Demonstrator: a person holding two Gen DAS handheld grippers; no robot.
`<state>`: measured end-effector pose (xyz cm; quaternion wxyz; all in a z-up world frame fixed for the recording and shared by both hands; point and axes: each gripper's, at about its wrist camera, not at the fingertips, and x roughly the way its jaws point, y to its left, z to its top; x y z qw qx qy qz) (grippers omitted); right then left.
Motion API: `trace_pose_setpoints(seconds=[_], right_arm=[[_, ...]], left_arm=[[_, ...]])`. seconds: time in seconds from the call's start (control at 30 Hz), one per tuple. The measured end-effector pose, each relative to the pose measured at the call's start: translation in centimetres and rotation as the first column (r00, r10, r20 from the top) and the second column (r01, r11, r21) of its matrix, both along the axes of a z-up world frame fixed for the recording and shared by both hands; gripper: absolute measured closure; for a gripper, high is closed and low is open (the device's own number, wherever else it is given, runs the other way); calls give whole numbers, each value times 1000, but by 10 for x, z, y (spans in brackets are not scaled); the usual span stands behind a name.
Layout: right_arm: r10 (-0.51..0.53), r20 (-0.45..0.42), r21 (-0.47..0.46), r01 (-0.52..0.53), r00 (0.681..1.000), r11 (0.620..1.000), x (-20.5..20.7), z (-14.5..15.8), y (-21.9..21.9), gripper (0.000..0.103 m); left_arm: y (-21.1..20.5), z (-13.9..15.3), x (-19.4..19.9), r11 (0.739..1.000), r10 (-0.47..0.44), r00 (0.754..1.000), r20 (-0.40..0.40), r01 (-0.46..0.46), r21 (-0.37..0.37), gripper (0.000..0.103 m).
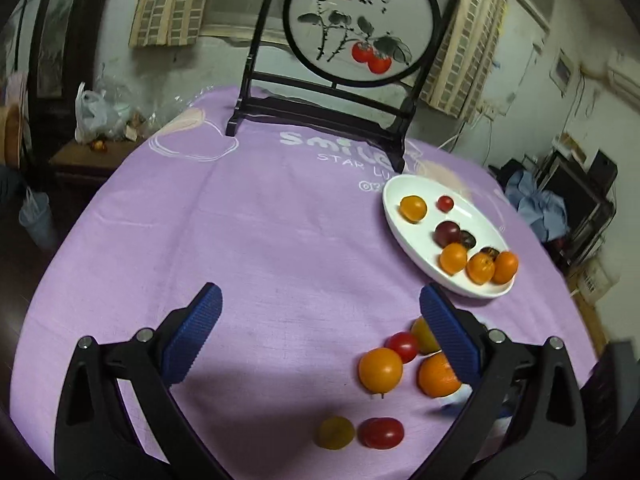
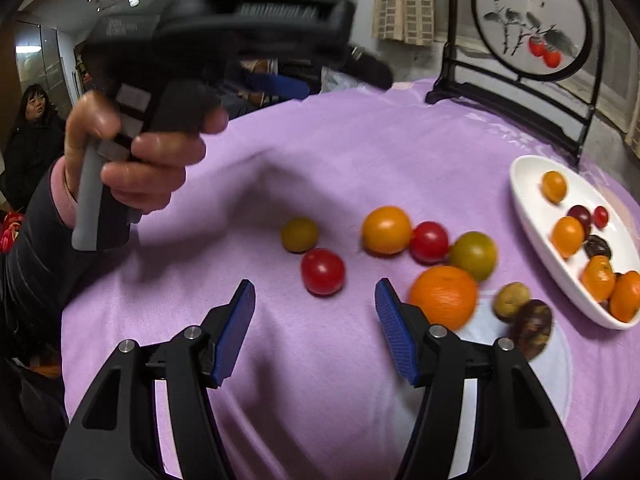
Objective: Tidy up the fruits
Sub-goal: 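Move both open tools back toward the remaining fruit, right toward a red tomato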
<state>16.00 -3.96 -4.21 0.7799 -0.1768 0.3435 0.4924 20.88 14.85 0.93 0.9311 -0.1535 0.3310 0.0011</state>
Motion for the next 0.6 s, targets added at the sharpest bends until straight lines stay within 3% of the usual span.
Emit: trace_pose_setpoints(seconds=[0.33,0.4,0.6], right_arm=[[-58,-26,-42,57,998,997,8,-13,26,40],[-75,-36,-50,74,996,996,16,-15,26,50],[-77,-45,-66,74,996,995,18,-20,31,62]], left_arm=[[9,-4,-1,998,56,998,-23,-56,-12,2],[11,-4,-1,998,62,998,-30,-62,-15,2],[11,-3,-3,997,76,997,-26,-76,4,2]])
